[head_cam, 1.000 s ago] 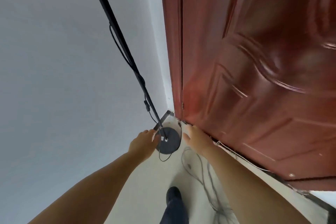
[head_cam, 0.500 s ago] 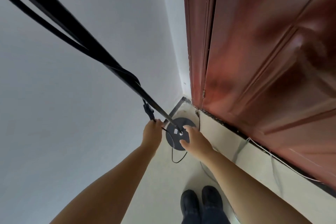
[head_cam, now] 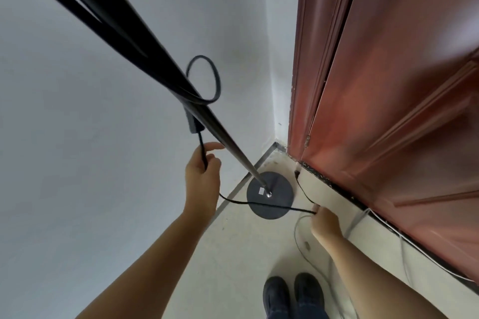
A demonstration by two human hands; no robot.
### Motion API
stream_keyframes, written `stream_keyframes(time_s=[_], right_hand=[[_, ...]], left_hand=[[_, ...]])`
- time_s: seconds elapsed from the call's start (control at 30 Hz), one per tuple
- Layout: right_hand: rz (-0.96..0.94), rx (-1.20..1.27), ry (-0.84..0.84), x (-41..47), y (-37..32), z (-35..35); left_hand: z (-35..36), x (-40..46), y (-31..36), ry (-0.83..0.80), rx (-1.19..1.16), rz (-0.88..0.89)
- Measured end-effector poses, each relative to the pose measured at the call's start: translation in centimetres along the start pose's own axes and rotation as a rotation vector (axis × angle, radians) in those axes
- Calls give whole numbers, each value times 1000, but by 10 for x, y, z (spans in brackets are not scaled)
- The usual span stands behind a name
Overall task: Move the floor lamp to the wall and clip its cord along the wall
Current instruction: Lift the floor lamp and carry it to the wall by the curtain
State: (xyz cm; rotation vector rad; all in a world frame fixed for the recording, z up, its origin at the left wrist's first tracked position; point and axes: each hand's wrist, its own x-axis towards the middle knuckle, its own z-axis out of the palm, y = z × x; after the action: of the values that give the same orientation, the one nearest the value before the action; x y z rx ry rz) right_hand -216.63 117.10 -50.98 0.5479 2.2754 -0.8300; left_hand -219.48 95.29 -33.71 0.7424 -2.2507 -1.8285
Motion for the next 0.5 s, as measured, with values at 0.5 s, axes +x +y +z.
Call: stream_keyframes(time_s=[0.5], right_hand=[[-471,228,-181,-15,-152,7]], left_hand=[[42,2,26,-230,10,25]])
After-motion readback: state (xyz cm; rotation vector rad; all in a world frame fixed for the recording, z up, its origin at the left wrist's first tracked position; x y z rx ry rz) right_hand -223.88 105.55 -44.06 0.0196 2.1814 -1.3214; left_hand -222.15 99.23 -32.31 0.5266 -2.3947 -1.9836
